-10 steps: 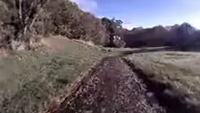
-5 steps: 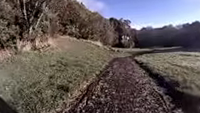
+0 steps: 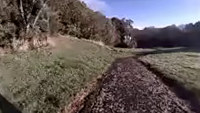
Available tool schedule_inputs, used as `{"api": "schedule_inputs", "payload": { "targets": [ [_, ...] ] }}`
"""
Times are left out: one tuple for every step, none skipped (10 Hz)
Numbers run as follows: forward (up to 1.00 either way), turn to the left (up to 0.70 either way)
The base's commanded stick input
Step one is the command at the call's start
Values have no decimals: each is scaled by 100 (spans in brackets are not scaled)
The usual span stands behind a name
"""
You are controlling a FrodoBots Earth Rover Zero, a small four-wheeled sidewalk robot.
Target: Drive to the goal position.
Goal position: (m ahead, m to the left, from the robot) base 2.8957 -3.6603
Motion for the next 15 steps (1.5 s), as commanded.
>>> {"api": "schedule_inputs", "payload": {
  "targets": [
    [0, 0],
    [0, 0],
    [0, 0],
    [0, 0],
    [0, 0],
    [0, 0],
    [0, -61],
    [0, -74],
    [0, -85],
    [0, -85],
    [0, -85],
    [85, -34],
    [85, -34],
    [85, 0],
    [85, 0]
  ]
}}
